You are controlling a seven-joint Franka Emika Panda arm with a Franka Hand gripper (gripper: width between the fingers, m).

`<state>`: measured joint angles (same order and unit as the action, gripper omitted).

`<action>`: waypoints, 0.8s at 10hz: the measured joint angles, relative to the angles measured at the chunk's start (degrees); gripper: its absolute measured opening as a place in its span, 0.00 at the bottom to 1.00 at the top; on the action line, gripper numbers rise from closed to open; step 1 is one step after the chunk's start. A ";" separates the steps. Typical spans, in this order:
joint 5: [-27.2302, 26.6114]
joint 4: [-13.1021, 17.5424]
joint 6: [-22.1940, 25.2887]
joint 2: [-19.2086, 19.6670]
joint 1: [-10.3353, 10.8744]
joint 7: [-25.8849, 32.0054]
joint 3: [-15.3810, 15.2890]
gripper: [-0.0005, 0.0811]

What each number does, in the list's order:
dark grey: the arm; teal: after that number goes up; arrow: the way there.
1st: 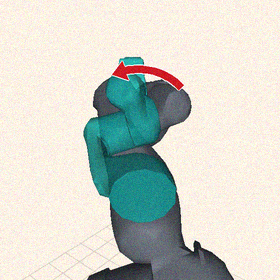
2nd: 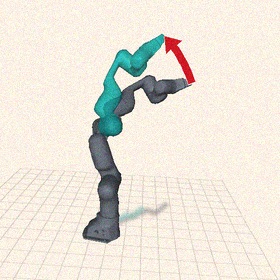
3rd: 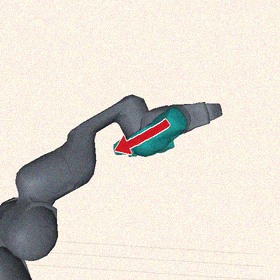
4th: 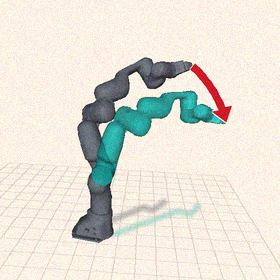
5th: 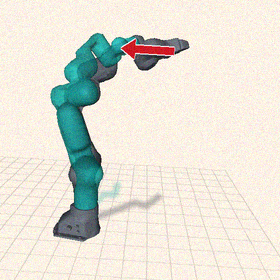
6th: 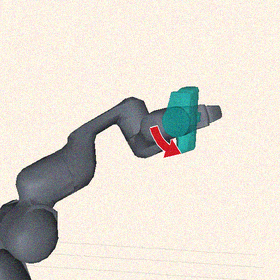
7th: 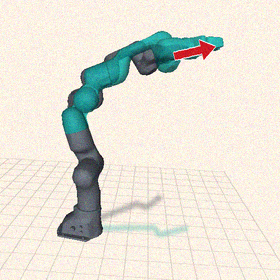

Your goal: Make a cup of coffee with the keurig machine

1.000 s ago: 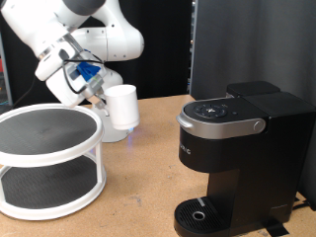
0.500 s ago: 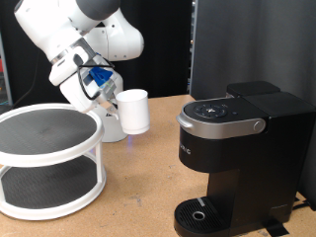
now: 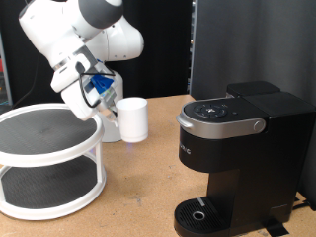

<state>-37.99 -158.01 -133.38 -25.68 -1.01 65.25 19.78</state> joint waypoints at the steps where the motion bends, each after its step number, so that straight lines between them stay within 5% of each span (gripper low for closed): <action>1: -0.92 -0.78 -2.77 1.16 0.70 0.76 -0.32 0.09; 8: -16.47 -1.17 -14.53 13.36 7.56 13.11 -0.38 0.09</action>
<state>-54.46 -159.18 -147.92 -12.33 6.55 78.36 19.40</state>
